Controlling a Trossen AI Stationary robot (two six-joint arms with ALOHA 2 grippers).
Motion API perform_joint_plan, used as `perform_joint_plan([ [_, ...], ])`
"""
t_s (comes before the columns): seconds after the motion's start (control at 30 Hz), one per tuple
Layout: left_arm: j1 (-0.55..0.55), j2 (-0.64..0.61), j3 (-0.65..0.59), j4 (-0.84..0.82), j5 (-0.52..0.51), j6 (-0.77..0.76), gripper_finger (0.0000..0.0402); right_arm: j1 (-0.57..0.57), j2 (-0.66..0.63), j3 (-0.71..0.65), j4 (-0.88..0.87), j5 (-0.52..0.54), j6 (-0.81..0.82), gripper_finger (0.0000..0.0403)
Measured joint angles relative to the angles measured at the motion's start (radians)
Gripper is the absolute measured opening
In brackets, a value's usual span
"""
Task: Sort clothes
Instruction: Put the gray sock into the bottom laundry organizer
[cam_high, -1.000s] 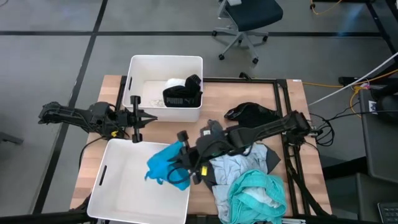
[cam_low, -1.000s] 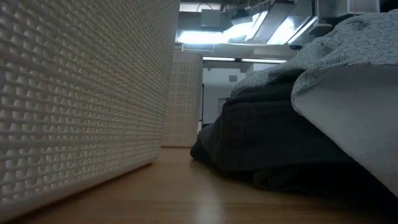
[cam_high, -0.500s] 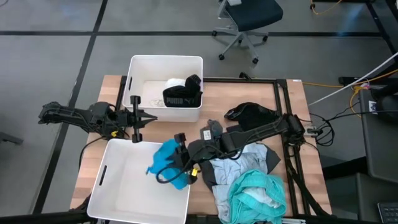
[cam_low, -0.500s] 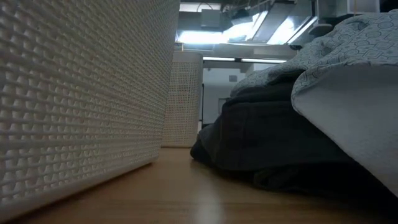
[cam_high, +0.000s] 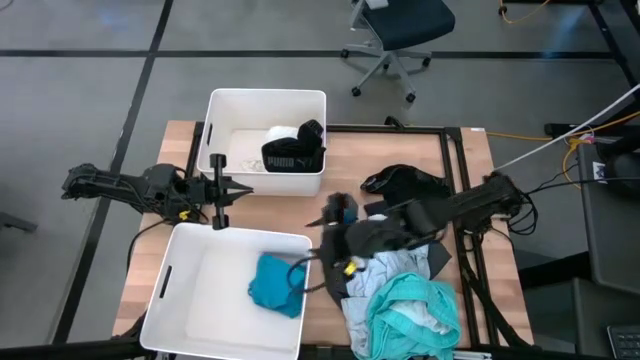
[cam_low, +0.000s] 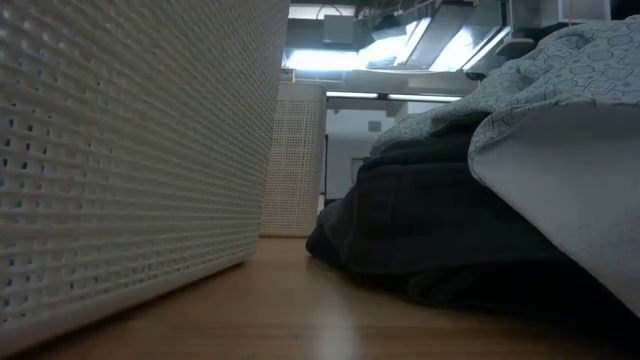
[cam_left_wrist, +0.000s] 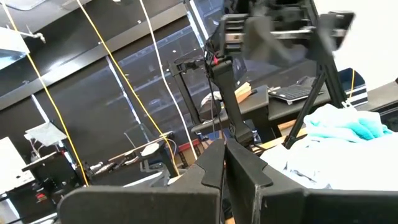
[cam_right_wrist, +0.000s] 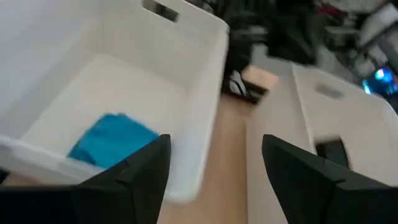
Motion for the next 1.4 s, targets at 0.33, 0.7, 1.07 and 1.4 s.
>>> perform_joint_plan([
  [0.33,0.0,0.0,0.0,0.006,0.0,0.0,0.0005,0.004,-0.097,0.0,-0.452,0.117,0.284,0.0255],
  [0.7,0.0,0.0,0.0,0.005,0.0,0.0,0.0005,-0.083,-0.117,-0.067,-0.616,0.209,0.369,0.0255],
  [1.07,0.0,0.0,0.0,0.002,0.0,0.0,0.0005,-0.333,-0.275,-0.674,-0.076,-0.05,0.344,0.0255],
  [1.4,0.0,0.0,0.0,0.006,0.0,0.0,0.0005,-0.462,-0.239,-1.027,0.48,-0.295,0.412,0.0255],
])
